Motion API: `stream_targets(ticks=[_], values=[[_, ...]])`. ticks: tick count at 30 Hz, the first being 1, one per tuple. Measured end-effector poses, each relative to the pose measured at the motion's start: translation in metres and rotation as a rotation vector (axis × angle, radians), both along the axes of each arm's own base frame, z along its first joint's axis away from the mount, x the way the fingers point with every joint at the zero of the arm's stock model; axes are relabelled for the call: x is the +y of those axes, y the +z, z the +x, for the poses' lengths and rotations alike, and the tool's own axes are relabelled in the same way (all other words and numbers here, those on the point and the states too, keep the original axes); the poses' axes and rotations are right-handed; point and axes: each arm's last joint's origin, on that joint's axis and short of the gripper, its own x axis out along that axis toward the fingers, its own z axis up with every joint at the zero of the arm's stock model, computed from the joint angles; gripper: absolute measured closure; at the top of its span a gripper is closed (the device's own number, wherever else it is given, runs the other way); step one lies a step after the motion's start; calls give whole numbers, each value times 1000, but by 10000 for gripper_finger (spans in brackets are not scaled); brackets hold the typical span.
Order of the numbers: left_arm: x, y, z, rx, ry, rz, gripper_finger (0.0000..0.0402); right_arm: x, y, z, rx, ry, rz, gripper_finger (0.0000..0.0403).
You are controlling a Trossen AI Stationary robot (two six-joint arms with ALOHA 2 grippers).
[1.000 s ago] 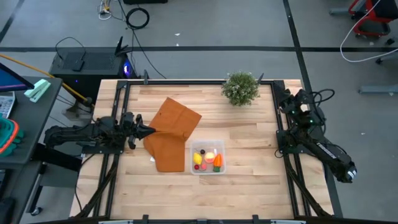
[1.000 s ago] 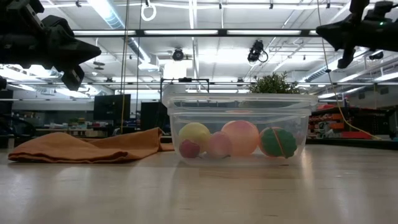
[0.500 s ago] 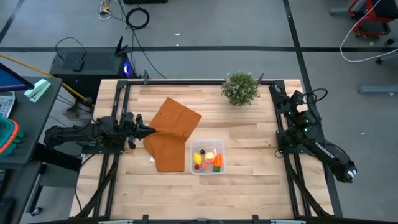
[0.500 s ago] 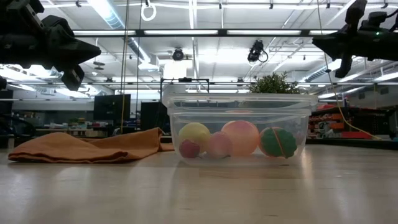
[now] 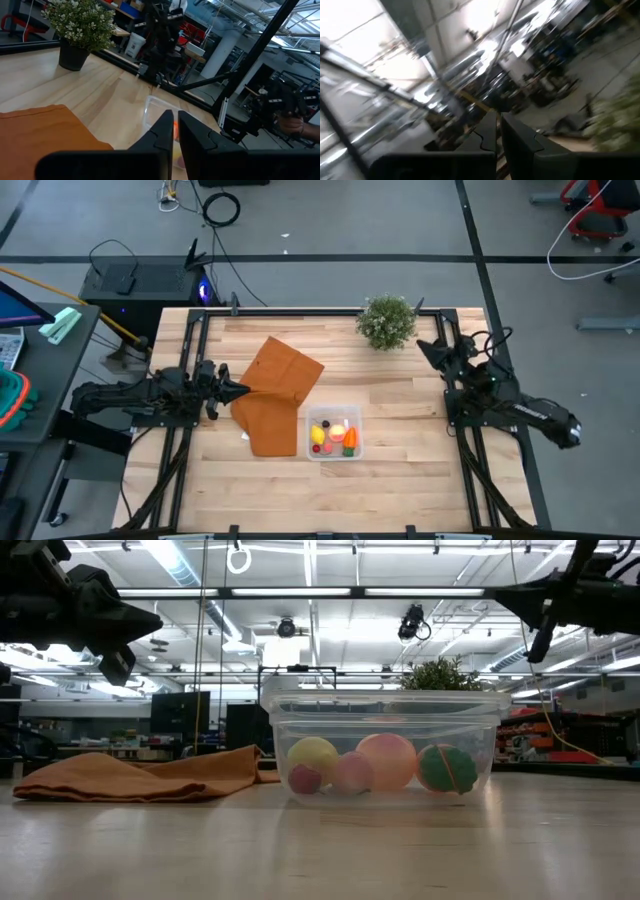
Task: Pick and placing Produce into tupperware
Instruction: Return to Home Position
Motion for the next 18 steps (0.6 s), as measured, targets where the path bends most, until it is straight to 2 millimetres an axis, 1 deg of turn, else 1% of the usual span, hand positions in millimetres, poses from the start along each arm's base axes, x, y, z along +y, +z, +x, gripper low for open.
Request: stream_targets(ticks=[7,12,15,18], values=[[0,0,0,0,0,0,378,19,0,7,1,232,-3,403],[0,0,0,0,0,0,372,33,0,9,-5,386,2,403],[0,0,0,1,0,0,367,39,0,10,-8,443,8,403],[0,0,0,0,0,0,366,43,0,10,-5,463,3,403]])
